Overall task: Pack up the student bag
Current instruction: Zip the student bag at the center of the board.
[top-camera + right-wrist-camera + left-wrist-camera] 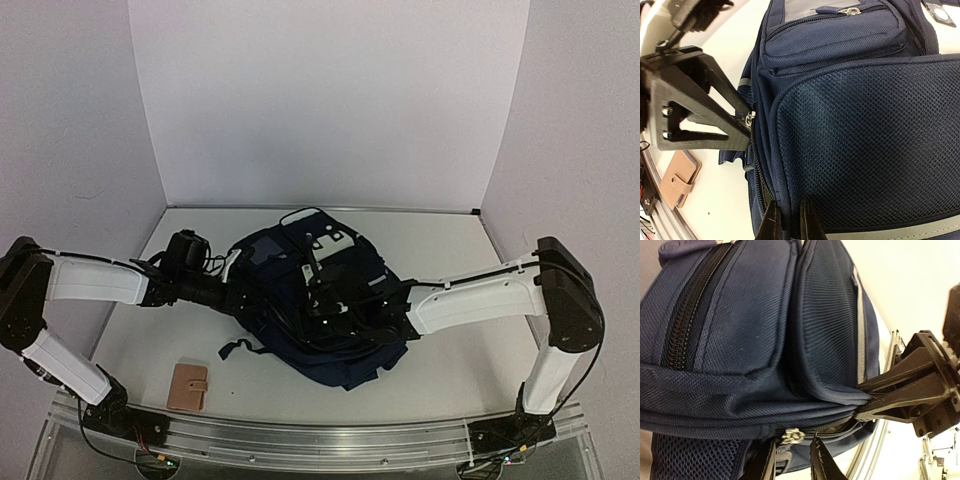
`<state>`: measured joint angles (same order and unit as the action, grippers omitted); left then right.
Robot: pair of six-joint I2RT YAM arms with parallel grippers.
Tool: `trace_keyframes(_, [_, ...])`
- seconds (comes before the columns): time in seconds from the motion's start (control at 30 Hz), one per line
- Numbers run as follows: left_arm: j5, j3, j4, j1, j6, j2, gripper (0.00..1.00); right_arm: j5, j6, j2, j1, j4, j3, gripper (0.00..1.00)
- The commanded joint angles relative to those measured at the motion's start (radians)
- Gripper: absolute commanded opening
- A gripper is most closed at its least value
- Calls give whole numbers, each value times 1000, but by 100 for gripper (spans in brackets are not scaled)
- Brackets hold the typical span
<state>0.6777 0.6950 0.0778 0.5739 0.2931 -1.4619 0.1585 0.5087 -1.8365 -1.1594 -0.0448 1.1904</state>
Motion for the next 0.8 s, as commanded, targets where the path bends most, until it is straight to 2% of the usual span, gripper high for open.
trace_keyframes(0.0, [0, -11, 22, -3, 15, 65, 21, 19, 10, 40, 17, -20, -8, 0])
trace_keyframes(0.1, [0, -13, 22, -3, 21, 59, 18, 17, 11, 39, 17, -20, -6, 0])
trace_keyframes(0.2, [-14, -14, 10, -3, 18, 40, 19, 15, 14, 40, 18, -21, -7, 0])
trace_keyframes(0.43, [-68, -28, 13, -3, 11, -8, 33, 12, 20, 55, 17, -23, -19, 0])
trace_keyframes(0.53, [-70, -35, 35, -3, 13, -19, 36, 11, 21, 61, 17, -24, -20, 0])
trace_keyframes(0.77, [-15, -14, 61, -3, 6, -60, 33, 10, 22, 60, 17, -26, -17, 0])
